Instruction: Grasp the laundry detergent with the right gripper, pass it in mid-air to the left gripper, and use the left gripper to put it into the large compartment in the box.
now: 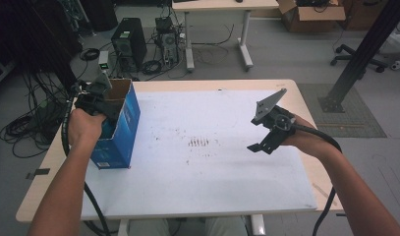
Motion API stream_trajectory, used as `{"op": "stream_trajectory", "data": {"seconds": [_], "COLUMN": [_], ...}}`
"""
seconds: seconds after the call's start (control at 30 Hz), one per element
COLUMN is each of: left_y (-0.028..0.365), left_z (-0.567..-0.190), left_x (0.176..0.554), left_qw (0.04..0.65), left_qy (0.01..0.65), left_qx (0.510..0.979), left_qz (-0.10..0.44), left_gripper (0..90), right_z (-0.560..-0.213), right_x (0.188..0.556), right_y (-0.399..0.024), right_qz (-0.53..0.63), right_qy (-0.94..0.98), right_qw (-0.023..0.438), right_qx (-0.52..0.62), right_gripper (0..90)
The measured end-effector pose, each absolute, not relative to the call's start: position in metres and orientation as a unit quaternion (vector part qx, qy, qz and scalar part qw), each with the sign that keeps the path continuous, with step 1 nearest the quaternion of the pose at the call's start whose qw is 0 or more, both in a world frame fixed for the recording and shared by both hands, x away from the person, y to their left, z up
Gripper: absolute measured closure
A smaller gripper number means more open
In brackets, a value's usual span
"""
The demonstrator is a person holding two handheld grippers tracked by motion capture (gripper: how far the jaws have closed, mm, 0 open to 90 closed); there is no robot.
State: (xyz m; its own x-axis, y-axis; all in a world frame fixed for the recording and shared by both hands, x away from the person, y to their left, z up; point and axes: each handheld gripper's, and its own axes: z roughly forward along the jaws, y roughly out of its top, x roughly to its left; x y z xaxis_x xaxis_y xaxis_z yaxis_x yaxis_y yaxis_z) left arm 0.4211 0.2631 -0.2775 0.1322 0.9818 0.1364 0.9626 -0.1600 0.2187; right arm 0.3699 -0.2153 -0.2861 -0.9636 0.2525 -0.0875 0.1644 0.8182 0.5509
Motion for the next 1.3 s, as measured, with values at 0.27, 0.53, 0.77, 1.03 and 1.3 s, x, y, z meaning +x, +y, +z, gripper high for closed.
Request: {"op": "stream_trajectory", "data": {"seconds": [0.27,0.53,0.77,1.03,1.3], "left_y": [0.266,0.266,0.267,0.270,0.268], "left_z": [-0.278,-0.278,-0.271,-0.245,-0.220], "left_x": [0.421,0.422,0.419,0.411,0.402], "left_qw": [0.042,0.046,0.053,0.074,0.088], "left_qy": [0.649,0.650,0.650,0.644,0.639], "left_qx": [0.750,0.750,0.749,0.748,0.751], "left_qz": [0.121,0.112,0.121,0.142,0.143], "left_gripper": [37.7,33.7,28.6,25.7,19.7], "right_z": [-0.287,-0.287,-0.285,-0.281,-0.274], "right_x": [0.369,0.368,0.367,0.364,0.358], "right_y": [-0.215,-0.216,-0.216,-0.216,-0.216], "right_qz": [0.280,0.280,0.279,0.280,0.284], "right_qy": [0.951,0.950,0.951,0.950,0.949], "right_qw": [0.078,0.078,0.078,0.082,0.088], "right_qx": [0.110,0.110,0.108,0.108,0.105], "right_gripper": [9.1,9.1,9.1,9.2,9.3]}}
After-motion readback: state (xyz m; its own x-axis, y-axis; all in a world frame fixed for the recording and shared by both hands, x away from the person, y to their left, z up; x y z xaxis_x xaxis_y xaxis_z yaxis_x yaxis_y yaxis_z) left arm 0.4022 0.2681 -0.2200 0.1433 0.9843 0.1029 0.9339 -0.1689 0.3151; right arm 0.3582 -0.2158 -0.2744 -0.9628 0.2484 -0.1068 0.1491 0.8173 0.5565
